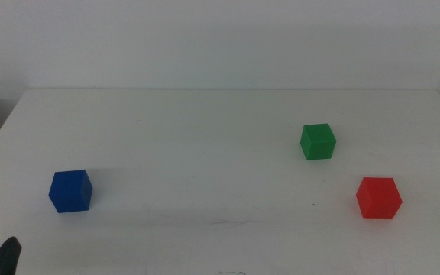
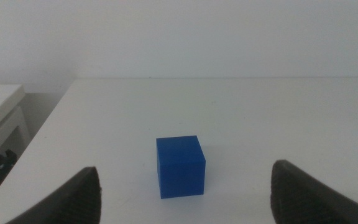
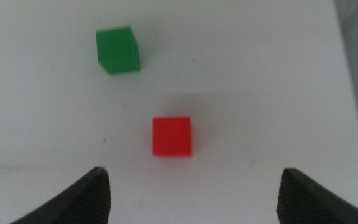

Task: Stack red cubes first, then green, then blue cubes in a specific spot.

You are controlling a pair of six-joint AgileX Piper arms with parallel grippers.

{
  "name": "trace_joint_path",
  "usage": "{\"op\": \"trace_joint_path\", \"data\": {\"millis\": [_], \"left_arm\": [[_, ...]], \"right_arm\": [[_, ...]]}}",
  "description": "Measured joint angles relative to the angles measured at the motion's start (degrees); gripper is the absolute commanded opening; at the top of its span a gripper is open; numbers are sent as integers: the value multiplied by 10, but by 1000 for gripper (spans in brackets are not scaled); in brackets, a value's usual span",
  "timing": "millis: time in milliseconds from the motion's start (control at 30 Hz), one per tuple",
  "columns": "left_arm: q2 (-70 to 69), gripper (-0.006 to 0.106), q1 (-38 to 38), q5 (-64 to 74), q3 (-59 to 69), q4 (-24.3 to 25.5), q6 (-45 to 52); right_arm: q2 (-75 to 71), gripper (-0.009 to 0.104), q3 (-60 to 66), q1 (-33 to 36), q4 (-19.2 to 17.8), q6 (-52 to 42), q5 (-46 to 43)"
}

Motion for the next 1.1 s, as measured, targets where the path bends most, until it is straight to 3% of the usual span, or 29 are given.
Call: {"op": "trace_joint_path", "data": {"millis": [467, 1100], "left_arm": [[0, 94, 0, 0, 0, 0, 0], [0, 94, 0, 0, 0, 0, 0]], "right_arm": [[233, 89, -55, 21, 8, 4, 40], [374, 89, -42, 46, 5, -15, -23]]}}
